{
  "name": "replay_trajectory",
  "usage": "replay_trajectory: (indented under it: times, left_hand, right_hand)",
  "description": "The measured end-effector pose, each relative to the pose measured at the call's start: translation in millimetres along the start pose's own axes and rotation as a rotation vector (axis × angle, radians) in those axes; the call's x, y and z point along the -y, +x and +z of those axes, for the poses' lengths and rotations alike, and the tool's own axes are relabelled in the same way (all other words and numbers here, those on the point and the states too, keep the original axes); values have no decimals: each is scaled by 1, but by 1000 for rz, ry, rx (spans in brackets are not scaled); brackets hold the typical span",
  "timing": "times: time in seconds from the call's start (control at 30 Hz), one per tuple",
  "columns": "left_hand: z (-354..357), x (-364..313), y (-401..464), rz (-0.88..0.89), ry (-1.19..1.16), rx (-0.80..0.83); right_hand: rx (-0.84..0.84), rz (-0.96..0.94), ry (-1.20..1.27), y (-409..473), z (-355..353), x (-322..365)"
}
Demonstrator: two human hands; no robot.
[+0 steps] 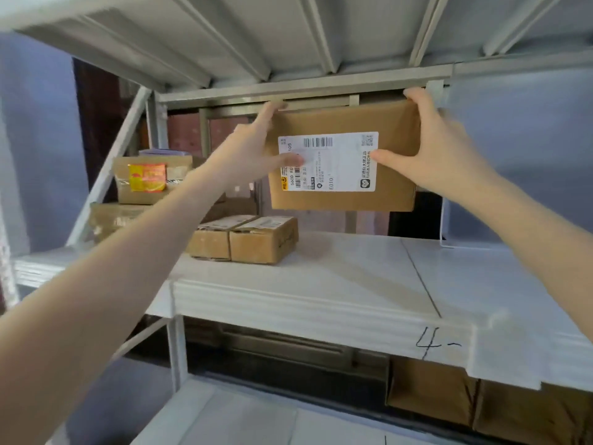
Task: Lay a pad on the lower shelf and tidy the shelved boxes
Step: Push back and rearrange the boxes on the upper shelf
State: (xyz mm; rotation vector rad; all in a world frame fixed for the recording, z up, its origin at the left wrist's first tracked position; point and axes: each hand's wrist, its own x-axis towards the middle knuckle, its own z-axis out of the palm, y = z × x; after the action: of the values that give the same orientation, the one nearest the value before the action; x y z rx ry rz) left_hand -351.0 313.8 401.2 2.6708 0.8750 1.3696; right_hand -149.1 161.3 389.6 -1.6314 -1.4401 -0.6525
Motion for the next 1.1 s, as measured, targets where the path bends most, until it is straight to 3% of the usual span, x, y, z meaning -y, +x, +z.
replay_trajectory:
  times: [0.2, 0.57, 1.1]
  left_hand:
    - [-73, 80, -43, -98, -26, -36]
    - [-158, 227, -104, -178, 18, 41]
    - [-152, 338, -126, -272, -35, 89]
  right_hand:
    - [-63, -36, 40, 0, 61, 96]
    - [21, -111, 107, -2, 186, 230]
    - [145, -125, 3, -2, 280, 284]
